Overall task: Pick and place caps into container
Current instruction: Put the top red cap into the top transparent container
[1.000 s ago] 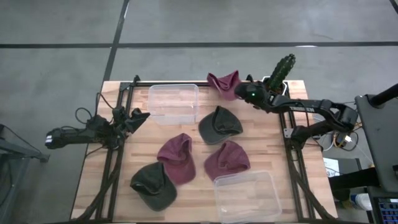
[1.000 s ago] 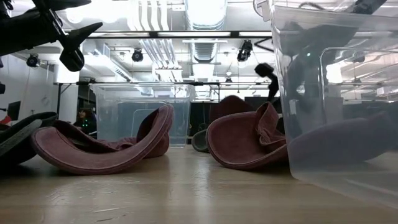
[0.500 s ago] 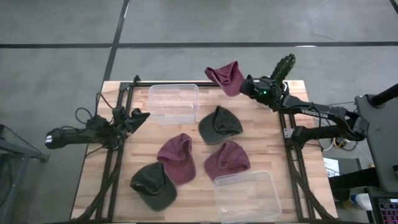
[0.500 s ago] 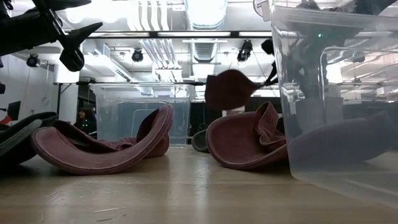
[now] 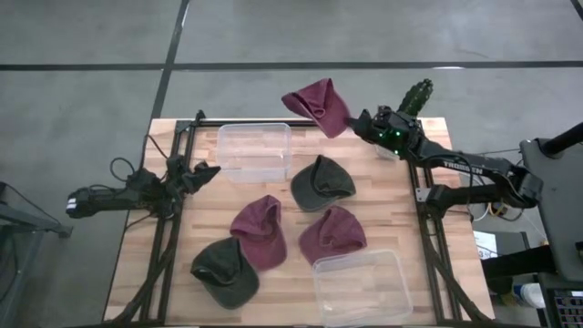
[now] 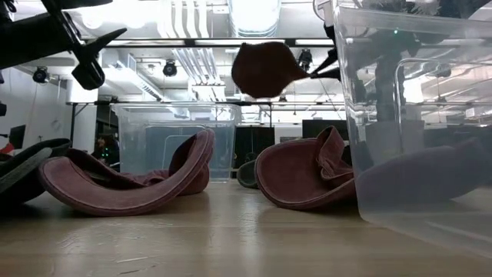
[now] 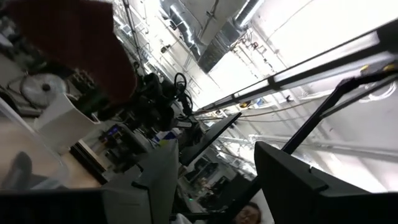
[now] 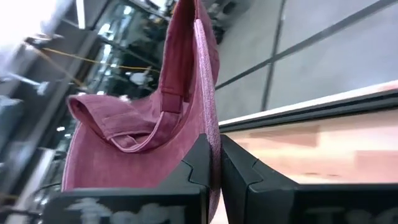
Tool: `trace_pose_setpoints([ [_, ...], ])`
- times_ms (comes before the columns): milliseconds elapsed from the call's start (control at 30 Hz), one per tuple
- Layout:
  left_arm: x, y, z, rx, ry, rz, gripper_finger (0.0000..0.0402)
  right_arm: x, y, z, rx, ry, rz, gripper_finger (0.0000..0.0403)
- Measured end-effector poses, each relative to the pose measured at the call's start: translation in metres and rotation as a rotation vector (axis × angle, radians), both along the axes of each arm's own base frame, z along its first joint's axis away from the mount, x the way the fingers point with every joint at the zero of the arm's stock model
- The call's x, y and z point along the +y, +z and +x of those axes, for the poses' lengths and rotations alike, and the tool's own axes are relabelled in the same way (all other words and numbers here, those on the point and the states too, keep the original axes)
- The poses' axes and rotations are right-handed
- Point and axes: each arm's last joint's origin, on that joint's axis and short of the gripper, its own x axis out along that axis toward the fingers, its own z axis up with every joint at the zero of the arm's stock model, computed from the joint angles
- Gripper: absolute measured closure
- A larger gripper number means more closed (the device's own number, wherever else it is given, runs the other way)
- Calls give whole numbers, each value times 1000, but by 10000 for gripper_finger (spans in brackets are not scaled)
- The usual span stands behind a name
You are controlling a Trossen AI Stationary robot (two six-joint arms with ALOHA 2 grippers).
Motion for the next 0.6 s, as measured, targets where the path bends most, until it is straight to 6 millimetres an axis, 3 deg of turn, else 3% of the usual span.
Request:
trace_pose_setpoints([
  [333,0,0,0,-26,-50,-119,197,-4,20,17,-136,161,-43,391],
  [600,0,1,0,-33,-49,-125,197,-24,57,63,-71,332,-121,391],
])
